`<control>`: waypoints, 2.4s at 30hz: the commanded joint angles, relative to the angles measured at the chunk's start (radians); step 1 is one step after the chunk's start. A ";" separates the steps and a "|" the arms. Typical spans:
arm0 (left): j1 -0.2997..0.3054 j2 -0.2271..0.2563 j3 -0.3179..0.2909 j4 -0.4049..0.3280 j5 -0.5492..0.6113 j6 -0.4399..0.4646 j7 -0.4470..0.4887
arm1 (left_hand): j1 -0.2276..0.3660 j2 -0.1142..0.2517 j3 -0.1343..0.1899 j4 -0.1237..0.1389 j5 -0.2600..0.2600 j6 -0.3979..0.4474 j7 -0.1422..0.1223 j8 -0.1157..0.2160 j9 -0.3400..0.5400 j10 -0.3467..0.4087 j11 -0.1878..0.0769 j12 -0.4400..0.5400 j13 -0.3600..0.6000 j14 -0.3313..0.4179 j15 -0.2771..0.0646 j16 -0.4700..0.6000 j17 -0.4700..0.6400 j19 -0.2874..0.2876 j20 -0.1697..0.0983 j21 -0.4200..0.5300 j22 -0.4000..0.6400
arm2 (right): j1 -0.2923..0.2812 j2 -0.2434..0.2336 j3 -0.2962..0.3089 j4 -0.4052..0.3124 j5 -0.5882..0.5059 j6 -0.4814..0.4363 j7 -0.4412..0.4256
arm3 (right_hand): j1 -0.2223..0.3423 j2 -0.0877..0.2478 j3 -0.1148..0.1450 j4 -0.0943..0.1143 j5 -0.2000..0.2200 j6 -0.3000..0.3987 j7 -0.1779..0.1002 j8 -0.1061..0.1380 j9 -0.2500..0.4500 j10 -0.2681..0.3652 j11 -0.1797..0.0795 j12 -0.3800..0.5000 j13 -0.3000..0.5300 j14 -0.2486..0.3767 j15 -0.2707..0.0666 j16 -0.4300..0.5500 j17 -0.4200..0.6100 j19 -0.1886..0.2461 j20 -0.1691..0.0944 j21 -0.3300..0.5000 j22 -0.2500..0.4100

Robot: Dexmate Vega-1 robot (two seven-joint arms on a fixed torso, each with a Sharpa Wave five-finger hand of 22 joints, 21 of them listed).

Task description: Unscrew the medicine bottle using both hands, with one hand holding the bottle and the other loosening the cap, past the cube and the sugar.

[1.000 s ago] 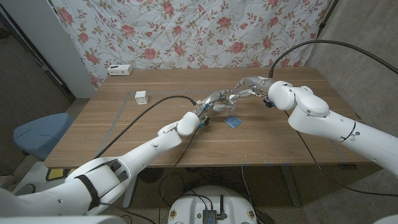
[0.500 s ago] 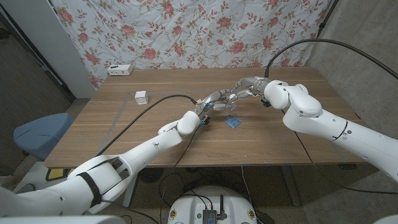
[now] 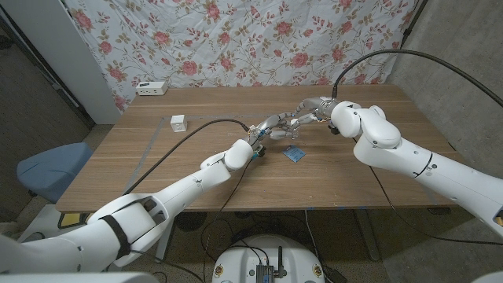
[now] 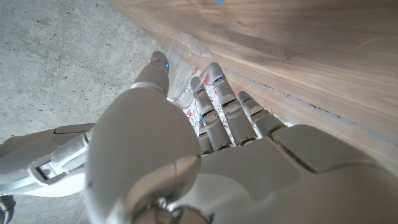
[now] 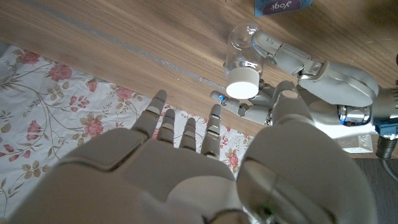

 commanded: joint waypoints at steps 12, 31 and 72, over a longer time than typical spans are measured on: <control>-0.002 -0.003 0.004 0.005 0.001 -0.008 0.000 | 0.001 0.009 0.012 -0.001 0.004 0.014 -0.001 0.000 0.003 0.021 -0.015 0.004 0.003 0.008 -0.107 -0.003 0.001 0.004 -0.138 -0.002 -0.001 | -0.018 0.028 0.015 0.025 -0.041 0.021 0.005 | 0.038 -0.001 0.017 -0.001 -0.006 0.047 -0.006 0.029 0.011 0.023 0.004 0.008 0.002 0.020 -0.004 0.008 0.003 0.021 -0.005 0.007 0.003; 0.007 0.007 0.006 -0.021 0.010 0.002 -0.002 | -0.007 0.008 0.018 0.001 0.003 0.015 -0.005 -0.001 0.003 0.021 -0.015 0.004 0.003 0.011 -0.105 -0.003 0.001 0.004 -0.138 -0.002 -0.001 | -0.041 0.048 0.017 0.018 -0.074 -0.014 -0.016 | 0.115 -0.005 0.041 -0.006 -0.010 0.131 -0.018 0.080 0.028 0.060 0.002 0.011 0.003 0.055 -0.022 0.014 0.003 0.052 -0.019 0.012 0.004; 0.012 0.009 0.009 -0.032 0.018 0.005 -0.004 | -0.018 0.004 0.029 -0.001 0.003 0.022 -0.018 -0.001 0.003 0.019 -0.015 0.003 0.004 0.013 -0.103 -0.003 0.001 0.003 -0.134 -0.002 0.000 | -0.063 0.046 0.029 0.022 -0.038 -0.022 -0.060 | 0.165 -0.020 0.045 0.011 -0.020 0.238 -0.020 0.155 0.055 0.103 0.009 0.010 0.004 0.090 -0.031 0.017 0.006 0.075 -0.026 0.010 0.004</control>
